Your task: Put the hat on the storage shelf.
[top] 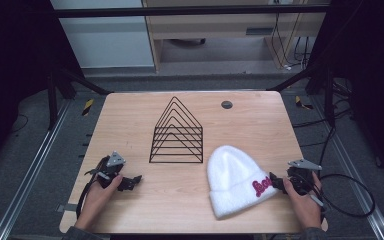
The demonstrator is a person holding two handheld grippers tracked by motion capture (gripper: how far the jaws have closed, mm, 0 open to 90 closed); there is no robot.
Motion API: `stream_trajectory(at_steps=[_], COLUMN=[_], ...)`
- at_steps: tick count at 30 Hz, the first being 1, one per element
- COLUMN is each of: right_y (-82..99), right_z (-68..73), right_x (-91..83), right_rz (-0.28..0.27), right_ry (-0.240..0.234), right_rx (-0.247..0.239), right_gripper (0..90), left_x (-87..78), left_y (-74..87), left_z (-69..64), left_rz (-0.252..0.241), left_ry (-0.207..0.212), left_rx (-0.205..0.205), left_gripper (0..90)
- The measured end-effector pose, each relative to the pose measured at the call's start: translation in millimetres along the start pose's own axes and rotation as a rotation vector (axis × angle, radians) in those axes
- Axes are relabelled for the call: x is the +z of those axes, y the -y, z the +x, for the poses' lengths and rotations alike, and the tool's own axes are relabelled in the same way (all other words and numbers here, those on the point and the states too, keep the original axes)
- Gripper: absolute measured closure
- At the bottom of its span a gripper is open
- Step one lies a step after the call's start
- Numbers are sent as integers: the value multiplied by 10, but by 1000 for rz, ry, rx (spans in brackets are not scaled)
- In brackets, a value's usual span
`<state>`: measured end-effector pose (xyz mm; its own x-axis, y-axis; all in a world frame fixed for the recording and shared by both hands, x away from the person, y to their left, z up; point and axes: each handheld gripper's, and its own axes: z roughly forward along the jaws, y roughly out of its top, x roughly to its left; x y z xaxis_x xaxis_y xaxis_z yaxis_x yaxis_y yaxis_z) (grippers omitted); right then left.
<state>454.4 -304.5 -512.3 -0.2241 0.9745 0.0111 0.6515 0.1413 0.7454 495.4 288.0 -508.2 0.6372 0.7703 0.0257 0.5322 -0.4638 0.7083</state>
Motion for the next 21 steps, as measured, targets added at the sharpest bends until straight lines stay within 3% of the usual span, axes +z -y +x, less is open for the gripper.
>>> stream_trajectory(at_steps=[13,14,15,19,21], right_y=[-25,-69,-69,-444,-633], right_z=[4,-6,-6,30,131], right_x=[24,-5,-5,-255,-334], right_rz=[6,23,23,2,2], right_ry=[-2,-59,-59,-34,-63], right_rx=[-4,-21,-21,-95,-129], right_gripper=[113,171,171,208,217], left_x=[1,2,2,2,2], left_y=[0,0,0,0,0], left_z=[-1,-2,-2,-2,-3], left_rz=[-1,-2,-2,-2,-2], left_ry=[1,2,2,2,2], left_rx=[-3,-4,-4,-4,-5], left_gripper=[0,0,0,0,0])
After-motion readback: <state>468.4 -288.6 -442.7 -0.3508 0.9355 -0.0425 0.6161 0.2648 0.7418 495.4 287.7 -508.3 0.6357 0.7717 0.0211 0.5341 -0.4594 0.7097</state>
